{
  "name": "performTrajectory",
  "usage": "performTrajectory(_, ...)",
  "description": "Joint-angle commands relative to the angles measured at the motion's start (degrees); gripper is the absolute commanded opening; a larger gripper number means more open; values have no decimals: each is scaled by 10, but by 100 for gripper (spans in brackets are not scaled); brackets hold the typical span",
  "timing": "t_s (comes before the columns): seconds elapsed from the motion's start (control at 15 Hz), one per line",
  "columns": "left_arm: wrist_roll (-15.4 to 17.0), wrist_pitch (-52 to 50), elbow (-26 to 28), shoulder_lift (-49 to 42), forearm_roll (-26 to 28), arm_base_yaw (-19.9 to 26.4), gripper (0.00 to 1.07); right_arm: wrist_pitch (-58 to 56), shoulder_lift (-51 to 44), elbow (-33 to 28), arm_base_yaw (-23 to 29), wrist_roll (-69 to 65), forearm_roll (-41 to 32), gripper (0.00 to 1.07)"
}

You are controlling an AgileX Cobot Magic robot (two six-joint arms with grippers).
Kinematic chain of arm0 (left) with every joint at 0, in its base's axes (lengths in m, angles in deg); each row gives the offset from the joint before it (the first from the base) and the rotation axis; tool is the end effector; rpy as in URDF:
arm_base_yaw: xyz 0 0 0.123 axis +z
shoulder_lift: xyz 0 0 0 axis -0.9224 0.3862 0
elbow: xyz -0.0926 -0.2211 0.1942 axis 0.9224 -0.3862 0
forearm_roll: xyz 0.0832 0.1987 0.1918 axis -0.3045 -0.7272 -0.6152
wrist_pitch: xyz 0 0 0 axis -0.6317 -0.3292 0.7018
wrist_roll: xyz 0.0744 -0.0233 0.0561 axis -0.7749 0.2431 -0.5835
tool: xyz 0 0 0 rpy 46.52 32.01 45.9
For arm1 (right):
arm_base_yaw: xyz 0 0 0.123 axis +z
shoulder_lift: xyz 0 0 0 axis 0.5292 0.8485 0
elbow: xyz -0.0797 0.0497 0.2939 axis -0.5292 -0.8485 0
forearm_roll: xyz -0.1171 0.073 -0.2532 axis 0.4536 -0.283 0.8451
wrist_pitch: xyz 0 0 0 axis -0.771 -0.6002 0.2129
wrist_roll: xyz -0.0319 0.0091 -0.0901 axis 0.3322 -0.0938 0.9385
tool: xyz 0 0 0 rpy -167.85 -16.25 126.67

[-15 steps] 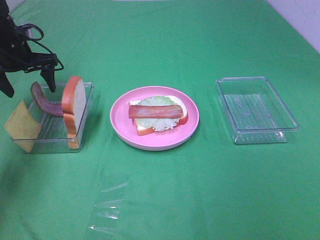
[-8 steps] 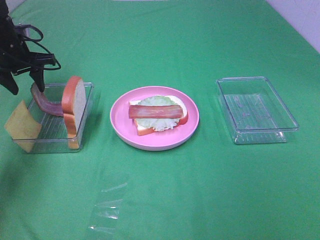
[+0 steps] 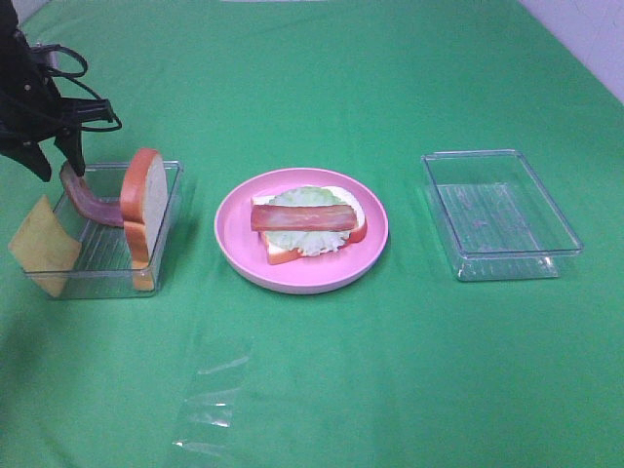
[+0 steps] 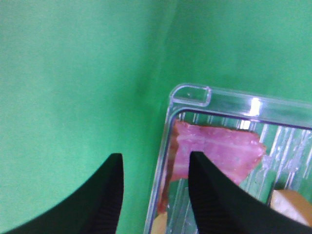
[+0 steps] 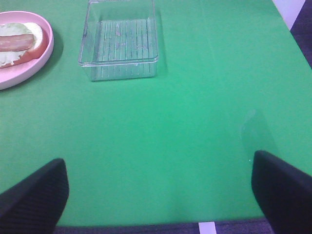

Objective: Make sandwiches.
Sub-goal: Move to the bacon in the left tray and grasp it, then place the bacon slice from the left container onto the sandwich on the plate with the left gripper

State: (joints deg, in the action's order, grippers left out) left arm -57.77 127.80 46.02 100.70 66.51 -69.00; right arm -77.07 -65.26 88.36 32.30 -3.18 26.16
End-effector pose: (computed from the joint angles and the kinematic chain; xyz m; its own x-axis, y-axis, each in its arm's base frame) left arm 0.5339 -0.0213 0.1634 -0.9594 -0.2272 -0.1673 -0.2126 0.9719 -0.1011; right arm 0.0114 -0.0039 0.2756 -0.5264 -0.0085 -0.8502 0.0268 0.9993 -0.0265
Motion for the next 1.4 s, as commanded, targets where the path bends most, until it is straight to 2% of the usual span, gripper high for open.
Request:
performTrajectory(0.07,-1,-9,2,6,16,-2,39,2,-18,-2,-2,5,0,97)
performTrajectory(0.27,-1,-10,2,6,15,-2,38,2,-18,-2,-2,5,0,97)
performTrajectory(0.53,-1,-7,2,6,14,-2,25,2,-18,-2,-2,5,0,97)
performTrajectory(0.73,2,-10,2,10,14,-2,0,2,-18,-2,-2,5,0,97)
performTrajectory(1.07,6,-11,1,8,16,-2,0,2,-18,-2,-2,5,0,97)
performTrajectory(1.4,5,5,11,-15,42,-2,0,2,-18,-2,-2,5,0,97)
